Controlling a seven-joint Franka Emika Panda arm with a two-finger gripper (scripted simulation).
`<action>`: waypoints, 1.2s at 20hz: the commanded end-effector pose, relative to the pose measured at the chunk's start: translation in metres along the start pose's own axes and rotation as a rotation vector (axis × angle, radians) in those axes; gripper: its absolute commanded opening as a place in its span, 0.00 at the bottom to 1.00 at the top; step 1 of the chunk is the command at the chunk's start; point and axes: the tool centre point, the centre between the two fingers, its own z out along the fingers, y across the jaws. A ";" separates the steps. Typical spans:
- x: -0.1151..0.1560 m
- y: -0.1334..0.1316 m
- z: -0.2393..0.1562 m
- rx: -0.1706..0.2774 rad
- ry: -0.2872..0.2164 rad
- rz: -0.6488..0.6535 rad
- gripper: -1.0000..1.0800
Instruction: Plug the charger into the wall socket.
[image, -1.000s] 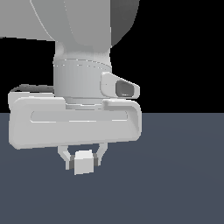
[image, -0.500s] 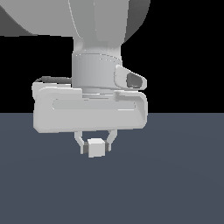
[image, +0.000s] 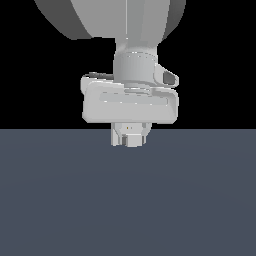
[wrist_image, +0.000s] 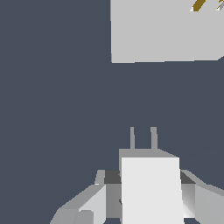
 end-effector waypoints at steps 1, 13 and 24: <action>0.011 0.011 -0.008 0.003 -0.001 -0.012 0.00; 0.032 0.032 -0.021 0.006 -0.001 -0.032 0.00; 0.041 0.031 -0.020 0.006 -0.001 -0.032 0.00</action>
